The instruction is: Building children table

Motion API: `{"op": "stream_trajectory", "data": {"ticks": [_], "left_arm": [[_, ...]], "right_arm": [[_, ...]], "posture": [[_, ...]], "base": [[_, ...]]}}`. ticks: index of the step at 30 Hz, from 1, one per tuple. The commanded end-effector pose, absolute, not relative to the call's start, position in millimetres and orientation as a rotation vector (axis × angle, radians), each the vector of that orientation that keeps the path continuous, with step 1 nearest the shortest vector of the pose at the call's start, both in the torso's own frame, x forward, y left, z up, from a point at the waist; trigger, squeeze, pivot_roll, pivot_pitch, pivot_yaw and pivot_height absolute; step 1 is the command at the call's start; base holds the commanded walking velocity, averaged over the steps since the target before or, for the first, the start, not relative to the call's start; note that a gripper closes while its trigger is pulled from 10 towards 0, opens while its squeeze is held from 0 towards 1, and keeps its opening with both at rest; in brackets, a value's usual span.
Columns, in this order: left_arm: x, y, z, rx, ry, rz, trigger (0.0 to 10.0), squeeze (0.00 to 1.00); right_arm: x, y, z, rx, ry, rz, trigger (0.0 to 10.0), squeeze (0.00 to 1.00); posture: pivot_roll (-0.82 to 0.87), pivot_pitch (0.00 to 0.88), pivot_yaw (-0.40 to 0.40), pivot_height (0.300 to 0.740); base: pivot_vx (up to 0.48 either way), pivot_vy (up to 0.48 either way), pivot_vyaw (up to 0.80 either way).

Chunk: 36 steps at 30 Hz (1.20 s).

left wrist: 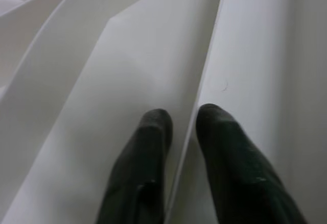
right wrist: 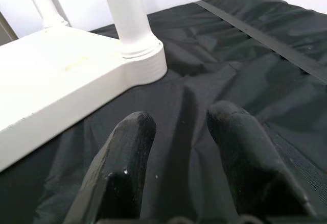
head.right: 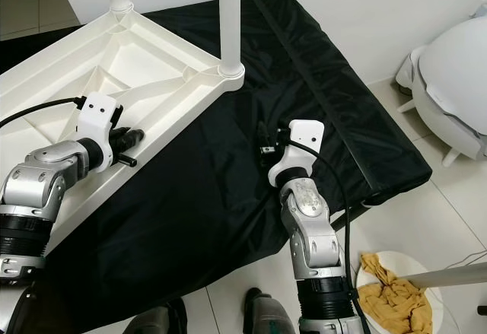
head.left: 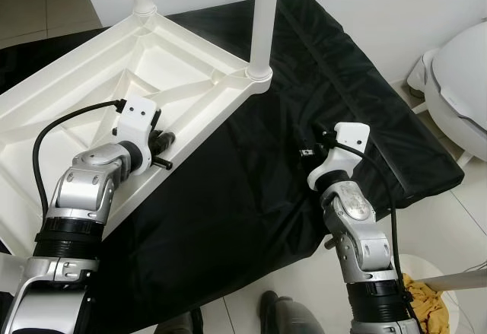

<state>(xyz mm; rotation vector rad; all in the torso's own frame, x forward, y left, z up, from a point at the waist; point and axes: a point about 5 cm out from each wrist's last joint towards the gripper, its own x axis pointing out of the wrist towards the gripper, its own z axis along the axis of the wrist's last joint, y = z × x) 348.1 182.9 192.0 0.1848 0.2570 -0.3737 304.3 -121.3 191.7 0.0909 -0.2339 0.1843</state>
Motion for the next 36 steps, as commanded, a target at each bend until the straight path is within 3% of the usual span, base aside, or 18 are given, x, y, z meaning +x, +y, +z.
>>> {"op": "stream_trajectory", "data": {"ticks": [1, 3, 4, 5, 6, 11, 13, 20, 29, 36], "left_arm": [[348.3, 189.2, 191.3, 0.190, 0.248, -0.224, 10.0, 1.00], [348.1, 184.5, 193.8, 0.187, 0.229, -0.250, 10.0, 0.99], [347.9, 180.2, 196.4, 0.187, 0.208, -0.275, 10.0, 0.73], [347.9, 180.2, 196.4, 0.187, 0.208, -0.275, 10.0, 0.73], [346.7, 174.2, 199.3, 0.194, 0.188, -0.319, 10.0, 0.00], [345.7, 167.4, 212.8, 0.197, 0.121, -0.388, 10.0, 0.00], [347.8, 172.2, 241.0, 0.094, -0.028, -0.362, 10.0, 0.00], [335.2, 171.1, 266.0, -0.033, -0.180, -0.414, 10.0, 0.00], [310.6, 187.1, 279.3, -0.108, -0.299, -0.382, 10.0, 0.00], [289.8, 197.5, 266.9, -0.139, -0.275, -0.412, 10.0, 0.00]], "right_arm": [[303.9, -118.1, 189.2, 0.102, -0.225, 0.199, 10.0, 0.00], [303.7, -118.6, 190.3, 0.106, -0.233, 0.197, 10.0, 0.00], [303.4, -118.9, 191.4, 0.110, -0.243, 0.195, 10.0, 0.00], [303.4, -118.9, 191.4, 0.110, -0.243, 0.195, 10.0, 0.00], [302.6, -118.2, 192.7, 0.119, -0.254, 0.203, 10.0, 0.00], [299.4, -111.6, 196.9, 0.138, -0.285, 0.251, 10.0, 0.00], [298.5, -107.9, 199.6, 0.147, -0.309, 0.277, 10.0, 0.00], [299.1, -105.2, 200.4, 0.131, -0.322, 0.298, 10.0, 0.00], [311.1, -108.6, 195.2, 0.061, -0.275, 0.227, 10.0, 0.00], [319.7, -109.1, 193.7, -0.021, -0.281, 0.209, 10.0, 0.00]], "posture": [[-0.05, 0.206, 0.032, 0.740], [-0.05, 0.206, 0.032, 0.740], [-0.05, 0.205, 0.032, 0.740], [-0.05, 0.205, 0.032, 0.740], [-0.04, 0.206, 0.032, 0.740], [-0.04, 0.207, 0.033, 0.740], [-0.04, 0.207, 0.033, 0.740], [-0.03, 0.207, 0.026, 0.740], [-0.03, 0.215, 0.017, 0.740], [-0.02, 0.219, 0.017, 0.740]], "base": [[0.000, 0.000, 0.00], [0.000, 0.000, 0.00], [0.000, 0.000, 0.00], [0.000, 0.000, 0.00], [0.000, 0.000, 0.00], [0.000, 0.000, 0.00], [0.000, 0.000, 0.00], [0.000, 0.000, 0.00], [0.000, 0.000, 0.00], [0.000, 0.000, 0.00]]}}
